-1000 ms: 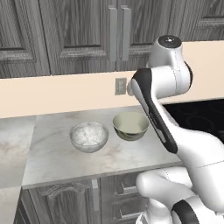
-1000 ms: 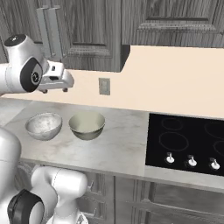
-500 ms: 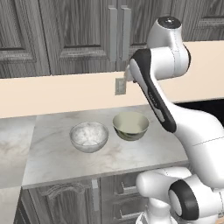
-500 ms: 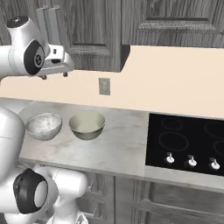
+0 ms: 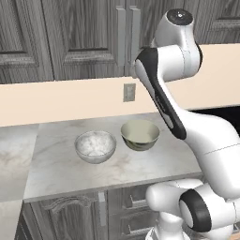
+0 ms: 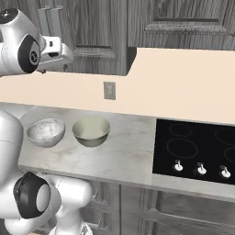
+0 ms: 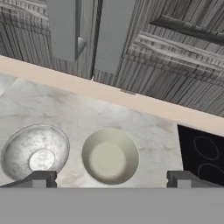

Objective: Open the cabinet. Pick the bowls from the counter and place them in the cabinet. Then close the cabinet.

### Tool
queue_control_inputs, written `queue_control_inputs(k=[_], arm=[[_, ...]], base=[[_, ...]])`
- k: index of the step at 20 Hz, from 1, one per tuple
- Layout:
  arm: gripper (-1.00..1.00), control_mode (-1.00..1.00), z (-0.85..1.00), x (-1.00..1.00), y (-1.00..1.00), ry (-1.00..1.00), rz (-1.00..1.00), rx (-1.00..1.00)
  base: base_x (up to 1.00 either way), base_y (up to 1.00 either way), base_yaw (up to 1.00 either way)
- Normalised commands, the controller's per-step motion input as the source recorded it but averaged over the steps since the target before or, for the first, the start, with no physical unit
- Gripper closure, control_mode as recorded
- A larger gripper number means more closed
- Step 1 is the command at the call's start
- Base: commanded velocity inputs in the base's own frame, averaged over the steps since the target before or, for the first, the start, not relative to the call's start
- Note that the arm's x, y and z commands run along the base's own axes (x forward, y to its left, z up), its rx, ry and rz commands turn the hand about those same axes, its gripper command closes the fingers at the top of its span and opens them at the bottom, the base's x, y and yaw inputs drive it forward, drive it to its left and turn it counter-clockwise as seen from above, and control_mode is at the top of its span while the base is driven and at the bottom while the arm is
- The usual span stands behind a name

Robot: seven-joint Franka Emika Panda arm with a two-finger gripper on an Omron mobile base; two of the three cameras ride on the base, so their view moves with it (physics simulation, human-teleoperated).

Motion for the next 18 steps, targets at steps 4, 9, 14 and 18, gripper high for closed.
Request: queue_control_inputs(k=[4, 9, 14, 18], arm=[[-1.00, -1.00, 0.14, 0.15, 0.03, -0.02, 0.00, 0.00], [-1.00, -1.00, 0.11, 0.24, 0.11, -0.05, 0.00, 0.00], [-1.00, -1.00, 0.10, 0.33, 0.18, -0.02, 0.00, 0.00], [-1.00, -1.00, 0.04, 0.29, 0.01, 0.00, 0.00, 0.00]], base=[[0.00, 0.00, 0.00], [0.00, 0.00, 0.00], [0.00, 0.00, 0.00], [0.00, 0.00, 0.00]])
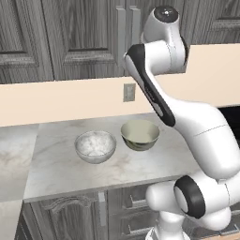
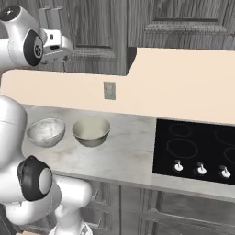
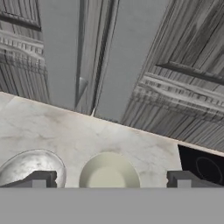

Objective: Open the cabinet. Pick the bowls from the counter and place them in the cabinet. Then close the cabinet.

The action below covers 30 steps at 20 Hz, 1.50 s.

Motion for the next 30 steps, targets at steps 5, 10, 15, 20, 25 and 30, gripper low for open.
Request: queue_control_inputs(k=[5, 10, 15, 20, 25, 30], arm=[[-1.00, -1.00, 0.06, 0.38, 0.00, 0.00, 0.01, 0.00], [-1.00, -1.00, 0.05, 0.44, 0.03, -0.01, 0.00, 0.00], [-1.00, -1.00, 0.12, 0.33, 0.03, 0.00, 0.00, 0.00], [-1.00, -1.00, 0.08, 0.25, 0.03, -0.03, 0.00, 0.00], [-1.00, -1.00, 0.10, 0.17, 0.06, -0.08, 0.00, 0.00], [-1.00, -1.00, 0.00, 0.20, 0.06, -0.09, 0.00, 0.01]], base=[[0.00, 0.00, 0.00], [0.00, 0.00, 0.00], [0.00, 0.00, 0.00], [0.00, 0.00, 0.00], [0.00, 0.00, 0.00], [0.00, 0.00, 0.00]])
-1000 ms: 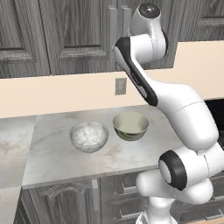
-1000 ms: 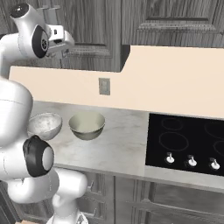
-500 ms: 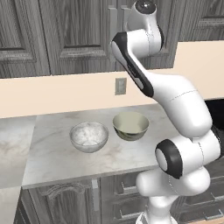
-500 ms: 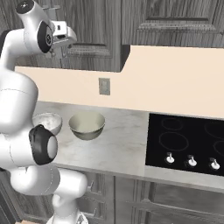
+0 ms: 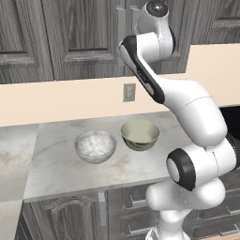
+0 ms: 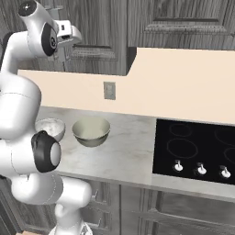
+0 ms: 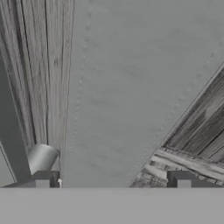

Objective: Open the cabinet. Pick the bowls from the counter and place them in the cabinet. Then close the cabinet.

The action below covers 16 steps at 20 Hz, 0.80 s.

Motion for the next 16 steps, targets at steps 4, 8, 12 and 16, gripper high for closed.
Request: queue_control_inputs(k=[4, 8, 12, 16], arm=[[-1.00, -1.00, 0.00, 0.20, 0.14, -0.16, 0.00, 0.03], [-1.00, -1.00, -0.01, 0.21, 0.17, -0.19, 0.00, 0.05], [1.00, -1.00, -0.03, 0.35, 0.28, -0.12, 0.00, 0.06], [1.00, -1.00, 0.00, 0.33, 0.04, -0.05, -0.01, 0.07]], base=[[0.00, 0.00, 0.00], [0.00, 0.00, 0.00], [0.00, 0.00, 0.00], [0.00, 0.00, 0.00]])
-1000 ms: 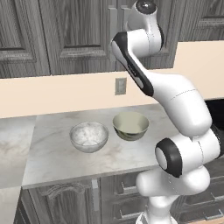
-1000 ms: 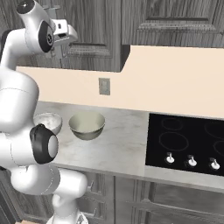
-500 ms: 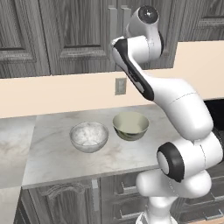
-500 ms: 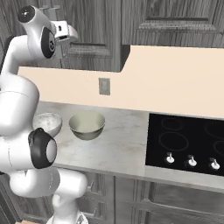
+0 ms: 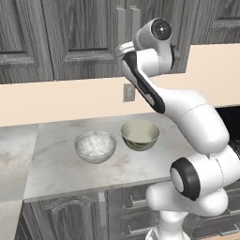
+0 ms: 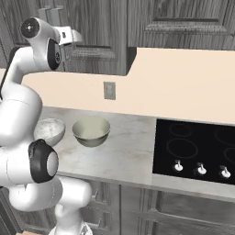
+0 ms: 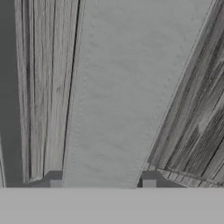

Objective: Open the cabinet. Pick the bowls from the counter and place them in the cabinet. Then close the cabinet.

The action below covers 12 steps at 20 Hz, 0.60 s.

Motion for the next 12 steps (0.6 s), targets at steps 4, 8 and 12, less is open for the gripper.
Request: queue_control_inputs(k=[4, 8, 12], arm=[[1.00, -1.00, -0.15, 0.39, 0.05, 0.00, -0.03, 0.09], [1.00, -1.00, -0.33, 0.44, 0.11, 0.00, -0.08, 0.08], [1.00, -1.00, -0.20, 0.11, -0.18, 0.00, -0.07, 0.07]], base=[[0.00, 0.00, 0.00], [0.00, 0.00, 0.00], [0.00, 0.00, 0.00]])
